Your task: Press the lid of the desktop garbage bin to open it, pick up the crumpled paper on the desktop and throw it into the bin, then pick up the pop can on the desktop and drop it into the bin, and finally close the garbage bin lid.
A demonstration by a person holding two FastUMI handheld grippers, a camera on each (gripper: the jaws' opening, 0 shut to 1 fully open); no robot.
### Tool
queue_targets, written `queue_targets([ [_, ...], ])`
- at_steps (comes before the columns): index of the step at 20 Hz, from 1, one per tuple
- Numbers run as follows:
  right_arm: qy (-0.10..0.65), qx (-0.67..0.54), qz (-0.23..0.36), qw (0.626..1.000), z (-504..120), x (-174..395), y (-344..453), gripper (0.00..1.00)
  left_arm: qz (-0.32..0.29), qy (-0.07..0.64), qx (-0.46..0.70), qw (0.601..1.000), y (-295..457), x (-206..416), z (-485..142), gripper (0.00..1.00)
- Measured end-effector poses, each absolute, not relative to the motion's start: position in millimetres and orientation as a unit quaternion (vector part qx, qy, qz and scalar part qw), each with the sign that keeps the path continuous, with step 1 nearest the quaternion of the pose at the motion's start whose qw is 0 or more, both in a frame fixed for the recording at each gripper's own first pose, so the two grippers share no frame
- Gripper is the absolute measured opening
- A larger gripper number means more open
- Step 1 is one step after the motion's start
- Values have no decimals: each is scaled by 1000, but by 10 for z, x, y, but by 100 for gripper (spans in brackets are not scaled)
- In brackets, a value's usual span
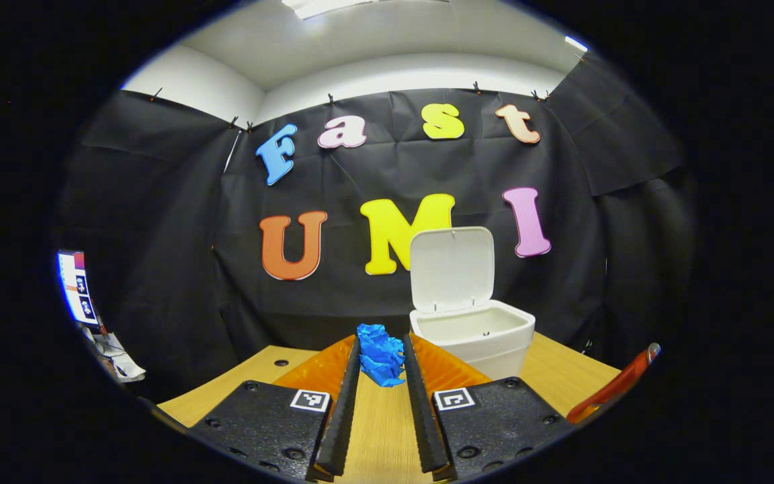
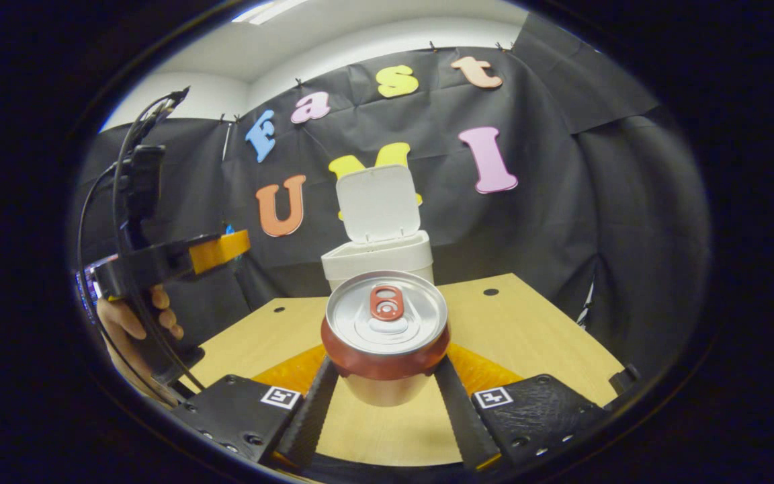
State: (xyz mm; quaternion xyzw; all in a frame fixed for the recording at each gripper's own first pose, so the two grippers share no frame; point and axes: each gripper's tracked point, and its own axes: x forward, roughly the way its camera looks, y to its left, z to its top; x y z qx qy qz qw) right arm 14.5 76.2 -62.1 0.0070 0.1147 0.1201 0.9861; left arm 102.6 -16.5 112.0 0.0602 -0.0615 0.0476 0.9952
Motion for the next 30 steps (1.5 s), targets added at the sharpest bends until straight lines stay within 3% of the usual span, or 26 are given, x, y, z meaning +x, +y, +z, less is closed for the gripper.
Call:
queue_targets([
  [5, 125, 2, 122, 985, -637, 205, 648, 79, 30, -67, 92, 993, -603, 1596, 1229, 42],
  [10, 126, -31, 122, 984, -653, 269, 530, 78, 0, -28, 67, 997, -1009, 2289, 941, 43],
  [11, 125, -39, 118, 984, -658, 283, 472, 78, -5, -24, 71, 997, -1091, 2420, 893, 49],
  [12, 123, -47, 113, 985, -652, 308, 412, 78, -7, -22, 70, 997, -1139, 2534, 844, 43],
  [16, 124, -20, 97, 987, -594, 369, 241, 80, 25, 0, 99, 995, -1195, 2922, 618, 45],
  [22, 127, 27, 66, 989, -523, 527, -72, 79, 4, 10, 77, 997, -1460, 3086, 454, 45],
  [26, 131, 119, 43, 983, -435, 551, -233, 79, 6, 13, 42, 999, -1496, 3112, 381, 49],
  [30, 134, 122, 27, 983, -448, 606, -379, 78, 16, 16, 13, 1000, -1451, 3135, 346, 60],
])
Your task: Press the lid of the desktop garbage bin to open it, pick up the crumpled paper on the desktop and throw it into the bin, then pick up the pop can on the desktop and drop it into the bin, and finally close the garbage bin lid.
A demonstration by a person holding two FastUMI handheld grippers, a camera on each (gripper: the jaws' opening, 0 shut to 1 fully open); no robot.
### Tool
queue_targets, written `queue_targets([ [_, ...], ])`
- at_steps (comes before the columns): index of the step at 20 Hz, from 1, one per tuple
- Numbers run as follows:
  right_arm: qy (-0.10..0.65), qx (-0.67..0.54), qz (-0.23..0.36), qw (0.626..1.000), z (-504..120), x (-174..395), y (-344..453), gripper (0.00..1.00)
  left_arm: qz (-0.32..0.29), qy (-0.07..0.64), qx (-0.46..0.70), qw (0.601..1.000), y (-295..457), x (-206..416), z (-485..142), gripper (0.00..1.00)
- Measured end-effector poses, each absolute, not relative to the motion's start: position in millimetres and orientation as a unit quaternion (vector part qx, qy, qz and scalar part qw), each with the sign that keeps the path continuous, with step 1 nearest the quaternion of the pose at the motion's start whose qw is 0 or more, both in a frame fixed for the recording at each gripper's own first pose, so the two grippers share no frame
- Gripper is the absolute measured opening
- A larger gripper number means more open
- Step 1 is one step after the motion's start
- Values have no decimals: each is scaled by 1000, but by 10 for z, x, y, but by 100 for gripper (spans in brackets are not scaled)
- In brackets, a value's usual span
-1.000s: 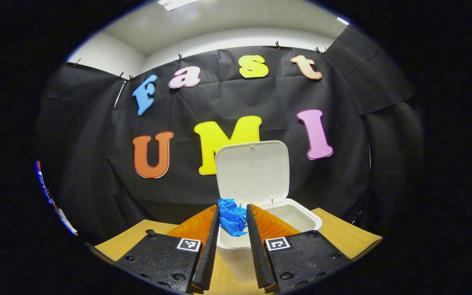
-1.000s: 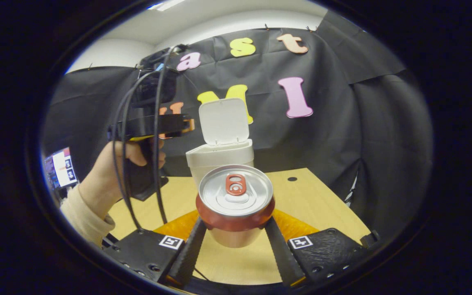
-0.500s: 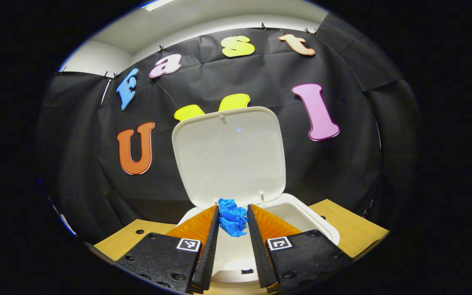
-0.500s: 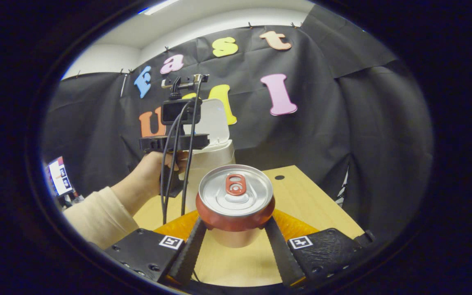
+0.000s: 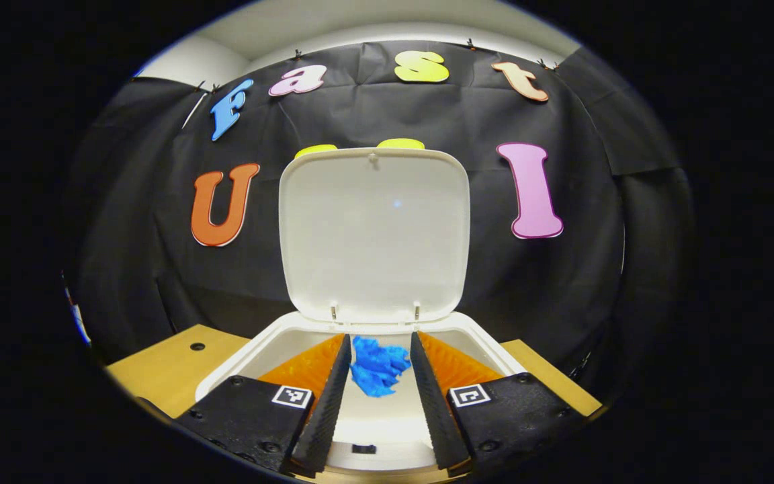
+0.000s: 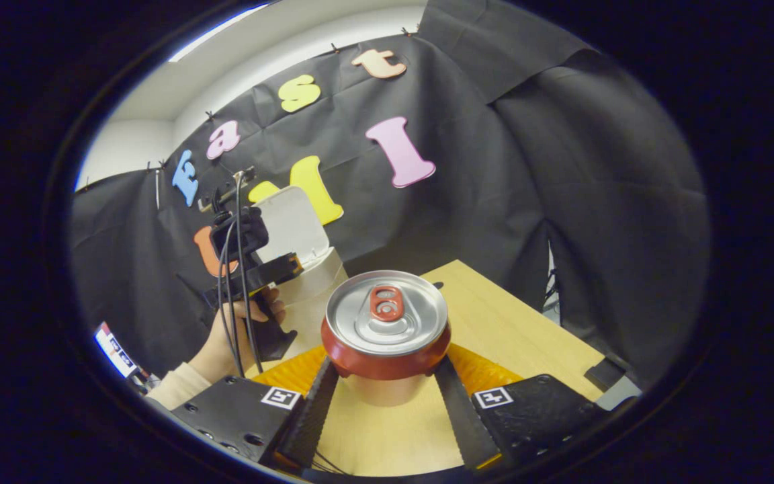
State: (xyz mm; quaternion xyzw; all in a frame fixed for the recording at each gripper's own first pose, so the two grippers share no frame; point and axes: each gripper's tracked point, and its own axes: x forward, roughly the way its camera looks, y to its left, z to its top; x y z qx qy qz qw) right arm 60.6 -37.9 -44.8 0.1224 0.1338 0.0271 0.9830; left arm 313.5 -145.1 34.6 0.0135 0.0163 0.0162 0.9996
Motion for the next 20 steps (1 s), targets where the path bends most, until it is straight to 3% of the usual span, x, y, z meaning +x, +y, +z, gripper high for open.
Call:
queue_targets([
  [2, 137, 124, 27, 982, -466, 613, -378, 79, 14, 12, 14, 1000, -1443, 3150, 341, 65],
  [3, 140, 125, 28, 982, -480, 617, -365, 79, 13, 11, 14, 1000, -1435, 3147, 345, 79],
  [5, 145, 127, 33, 981, -497, 636, -319, 79, 15, 6, 13, 1000, -1416, 3142, 355, 89],
  [12, 148, 61, 53, 986, -624, 681, -94, 80, 15, 6, 14, 1000, -1449, 3038, 349, 94],
  [18, 121, 67, 140, 980, -640, 591, 404, 79, 17, -9, -3, 1000, -1269, 2722, 547, 97],
  [20, 107, 41, 144, 983, -646, 578, 489, 80, 23, -31, 6, 999, -1125, 2580, 722, 97],
])
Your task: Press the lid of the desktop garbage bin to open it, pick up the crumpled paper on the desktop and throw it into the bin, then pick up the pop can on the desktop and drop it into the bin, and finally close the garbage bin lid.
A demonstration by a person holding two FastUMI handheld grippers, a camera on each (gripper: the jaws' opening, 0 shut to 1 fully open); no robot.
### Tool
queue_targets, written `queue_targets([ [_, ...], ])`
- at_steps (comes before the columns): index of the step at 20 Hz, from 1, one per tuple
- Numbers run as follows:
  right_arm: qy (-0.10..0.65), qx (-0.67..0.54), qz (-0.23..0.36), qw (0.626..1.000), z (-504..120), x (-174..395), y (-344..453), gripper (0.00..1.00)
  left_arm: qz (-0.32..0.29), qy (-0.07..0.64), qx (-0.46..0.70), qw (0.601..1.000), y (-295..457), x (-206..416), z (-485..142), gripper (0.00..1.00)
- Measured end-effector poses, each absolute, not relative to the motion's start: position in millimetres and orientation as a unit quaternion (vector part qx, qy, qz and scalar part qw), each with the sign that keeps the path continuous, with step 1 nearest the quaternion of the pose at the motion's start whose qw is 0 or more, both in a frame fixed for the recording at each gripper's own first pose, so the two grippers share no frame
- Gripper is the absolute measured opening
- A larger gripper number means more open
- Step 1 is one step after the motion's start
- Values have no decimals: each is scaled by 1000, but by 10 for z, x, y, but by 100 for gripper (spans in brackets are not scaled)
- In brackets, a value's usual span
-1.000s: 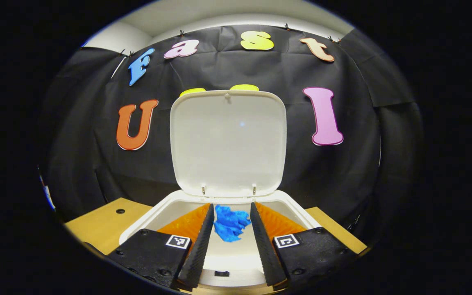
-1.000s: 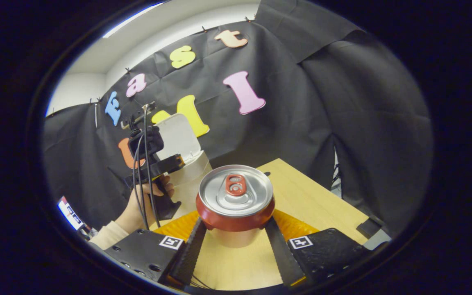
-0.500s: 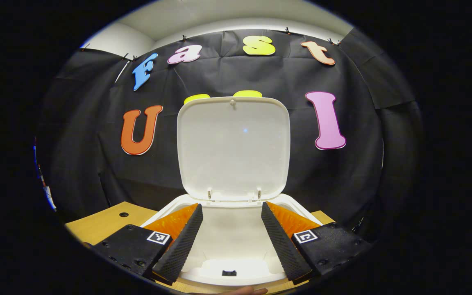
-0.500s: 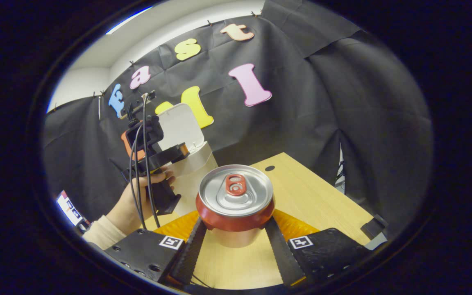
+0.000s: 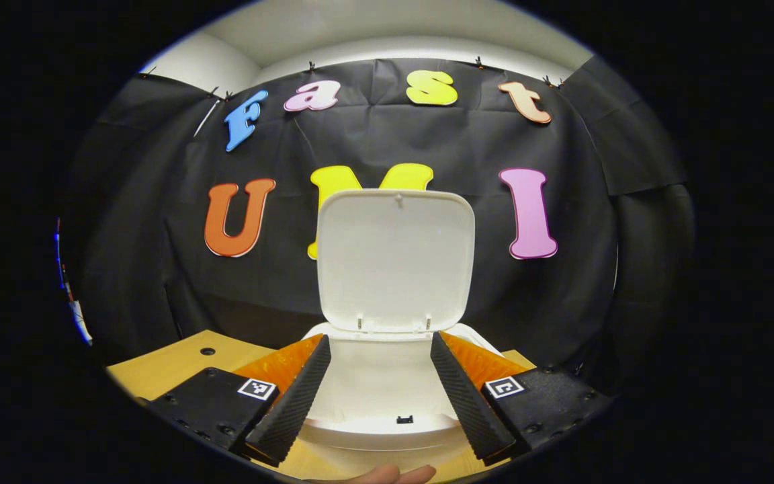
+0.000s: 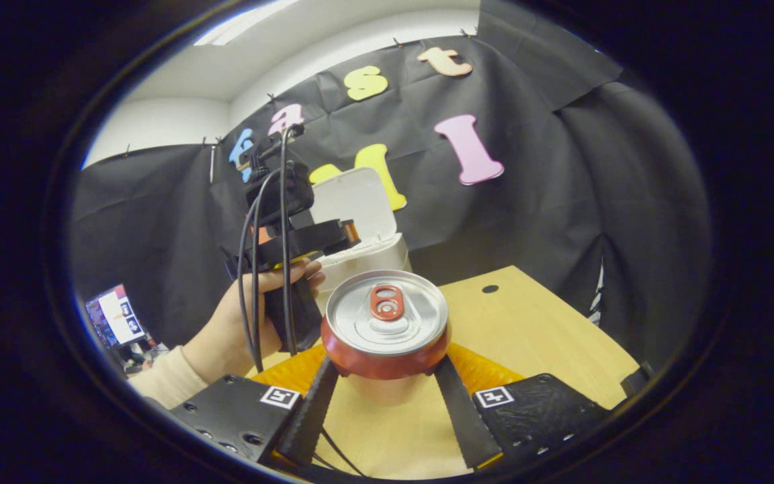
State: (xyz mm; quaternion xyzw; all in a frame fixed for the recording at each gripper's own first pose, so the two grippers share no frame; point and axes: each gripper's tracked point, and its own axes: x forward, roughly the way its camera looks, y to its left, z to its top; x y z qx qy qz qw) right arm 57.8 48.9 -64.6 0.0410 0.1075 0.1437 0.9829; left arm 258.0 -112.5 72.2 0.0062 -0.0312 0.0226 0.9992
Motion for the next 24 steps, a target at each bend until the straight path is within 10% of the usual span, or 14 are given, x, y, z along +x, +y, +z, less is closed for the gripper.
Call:
queue_targets([
  [24, 74, -65, 109, 989, -397, 341, 1203, 78, 8, -13, 76, 997, 90, 841, -230, 96],
])
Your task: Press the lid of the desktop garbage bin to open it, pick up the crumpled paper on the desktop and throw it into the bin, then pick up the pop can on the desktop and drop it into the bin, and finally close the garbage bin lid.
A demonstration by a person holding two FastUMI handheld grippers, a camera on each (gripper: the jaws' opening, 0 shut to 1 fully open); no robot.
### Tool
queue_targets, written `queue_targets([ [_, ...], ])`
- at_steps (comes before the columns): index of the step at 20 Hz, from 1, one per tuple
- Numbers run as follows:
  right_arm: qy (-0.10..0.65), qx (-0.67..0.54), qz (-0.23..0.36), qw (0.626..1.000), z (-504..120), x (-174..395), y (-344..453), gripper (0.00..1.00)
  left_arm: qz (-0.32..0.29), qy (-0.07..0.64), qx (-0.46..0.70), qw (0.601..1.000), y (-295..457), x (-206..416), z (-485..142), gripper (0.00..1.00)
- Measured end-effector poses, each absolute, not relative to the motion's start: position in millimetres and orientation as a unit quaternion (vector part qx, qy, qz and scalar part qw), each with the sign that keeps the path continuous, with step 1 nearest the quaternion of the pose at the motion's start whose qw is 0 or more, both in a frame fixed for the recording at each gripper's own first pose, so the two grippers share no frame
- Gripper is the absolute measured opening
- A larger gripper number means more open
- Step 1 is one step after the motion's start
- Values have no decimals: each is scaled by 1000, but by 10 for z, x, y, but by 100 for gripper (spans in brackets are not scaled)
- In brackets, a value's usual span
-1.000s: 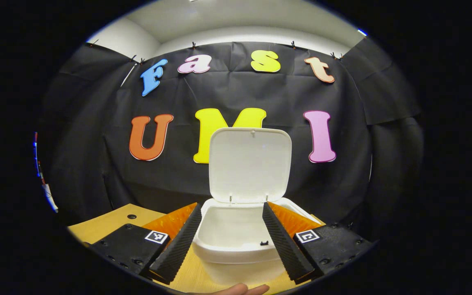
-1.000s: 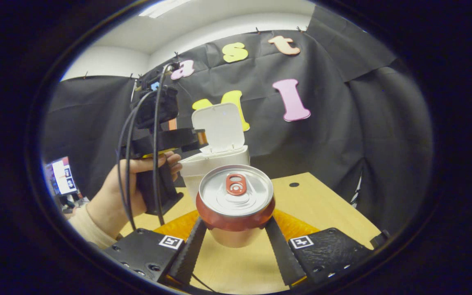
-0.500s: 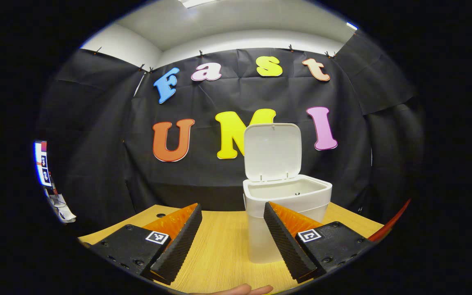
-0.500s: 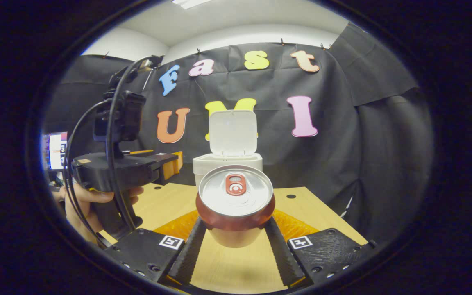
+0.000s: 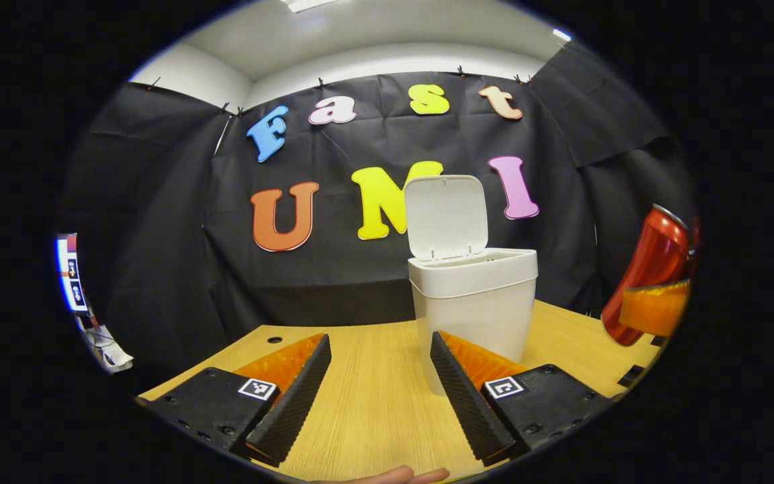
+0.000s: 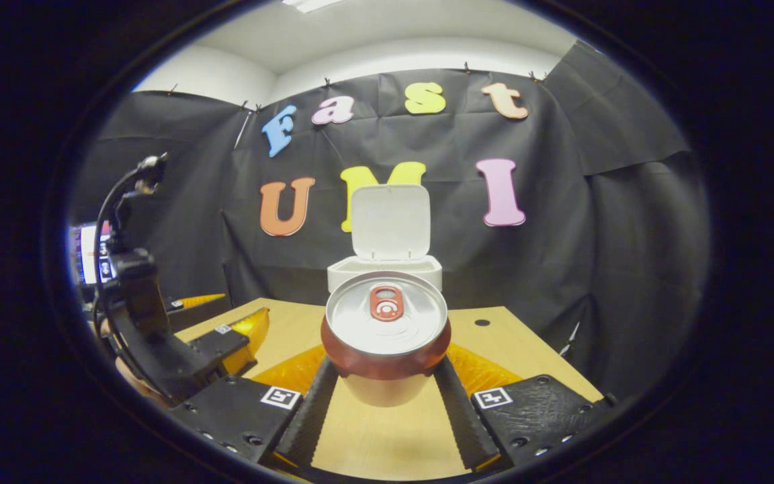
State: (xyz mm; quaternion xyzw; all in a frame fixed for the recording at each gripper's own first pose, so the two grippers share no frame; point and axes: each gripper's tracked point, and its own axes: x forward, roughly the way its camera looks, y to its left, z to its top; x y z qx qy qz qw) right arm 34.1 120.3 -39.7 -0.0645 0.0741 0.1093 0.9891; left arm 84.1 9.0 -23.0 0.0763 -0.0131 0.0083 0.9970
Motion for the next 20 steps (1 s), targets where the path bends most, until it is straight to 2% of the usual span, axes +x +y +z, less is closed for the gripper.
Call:
queue_targets([
  [11, 70, -71, 94, 991, 579, 817, 1481, 78, 23, 4, 37, 999, 414, 758, -472, 99],
  [18, 35, -94, 87, 991, 1086, 1621, 1895, 78, 37, 4, 4, 999, 693, 752, -470, 99],
  [20, 26, -109, 67, 991, 1203, 1821, 1967, 78, 36, 0, 3, 999, 730, 747, -458, 99],
])
